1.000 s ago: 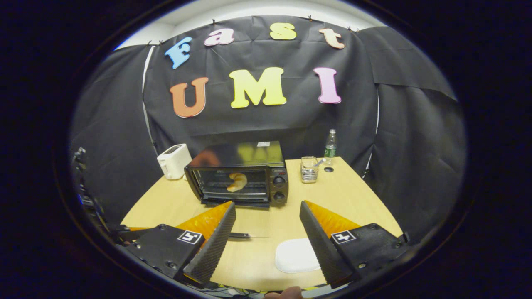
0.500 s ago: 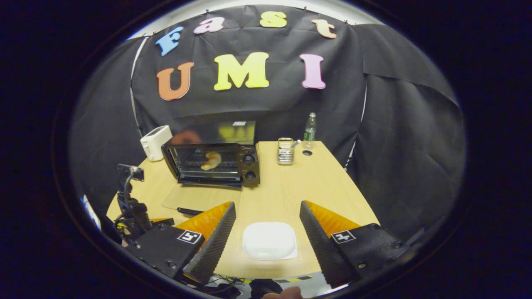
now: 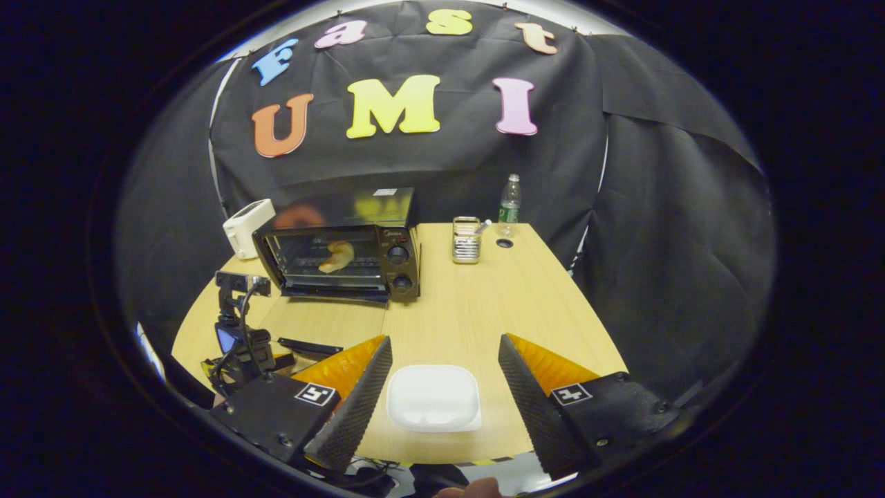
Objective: Open the electric oven with the left hand, put the food in, and close the electric oven.
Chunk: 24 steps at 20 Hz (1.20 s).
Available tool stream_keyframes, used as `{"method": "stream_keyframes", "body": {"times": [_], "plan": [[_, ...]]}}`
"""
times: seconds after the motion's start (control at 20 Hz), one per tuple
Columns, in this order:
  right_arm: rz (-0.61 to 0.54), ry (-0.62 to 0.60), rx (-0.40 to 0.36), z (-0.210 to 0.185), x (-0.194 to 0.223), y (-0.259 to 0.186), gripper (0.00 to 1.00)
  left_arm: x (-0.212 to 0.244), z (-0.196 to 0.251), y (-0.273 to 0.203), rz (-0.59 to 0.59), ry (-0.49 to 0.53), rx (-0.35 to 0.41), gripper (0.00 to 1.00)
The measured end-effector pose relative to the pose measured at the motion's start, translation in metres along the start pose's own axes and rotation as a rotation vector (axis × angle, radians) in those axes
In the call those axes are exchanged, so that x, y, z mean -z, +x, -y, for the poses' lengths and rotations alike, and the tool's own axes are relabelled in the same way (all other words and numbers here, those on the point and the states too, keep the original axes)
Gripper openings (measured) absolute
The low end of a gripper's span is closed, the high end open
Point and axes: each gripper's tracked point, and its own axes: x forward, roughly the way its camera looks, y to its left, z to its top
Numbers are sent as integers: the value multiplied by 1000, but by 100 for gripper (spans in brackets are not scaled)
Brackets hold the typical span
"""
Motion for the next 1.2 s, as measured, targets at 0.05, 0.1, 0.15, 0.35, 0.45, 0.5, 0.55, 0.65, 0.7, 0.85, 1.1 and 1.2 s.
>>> {"method": "stream_keyframes", "body": {"times": [0.05, 0.1, 0.15, 0.35, 0.45, 0.5, 0.55, 0.65, 0.7, 0.85, 1.1, 1.2], "plan": [[-2, 1, 6, 2, 2, 0, 97, -3, 1, 0, 5, 18, -5, 95], [-3, 4, 14, 5, 2, 0, 97, -5, 3, 1, 3, 30, 4, 95], [-2, 12, 18, 6, 1, 0, 97, -6, 4, 1, 1, 31, 0, 94], [36, 25, 31, 5, -9, -9, 97, -15, 5, -9, -3, 16, 22, 95], [58, 33, 34, 3, -11, -14, 97, -29, 7, -20, 27, 12, 36, 94], [62, 39, 30, 0, -11, -15, 97, -40, 8, -26, 49, 20, 39, 95], [67, 44, 26, -3, -11, -16, 97, -53, 8, -31, 73, 27, 41, 86], [82, 54, 24, -5, -13, -21, 98, -85, 9, -41, 141, 42, 44, 96], [89, 55, 27, -5, -15, -22, 98, -103, 7, -46, 178, 52, 41, 97], [136, 62, 38, -4, -27, -33, 97, -160, 3, -57, 290, 45, 53, 96], [215, 81, 31, -20, -54, -49, 97, -227, -15, -115, 451, 44, 40, 96], [246, 76, 16, -31, -66, -60, 97, -241, -20, -148, 510, 42, 37, 96]]}}
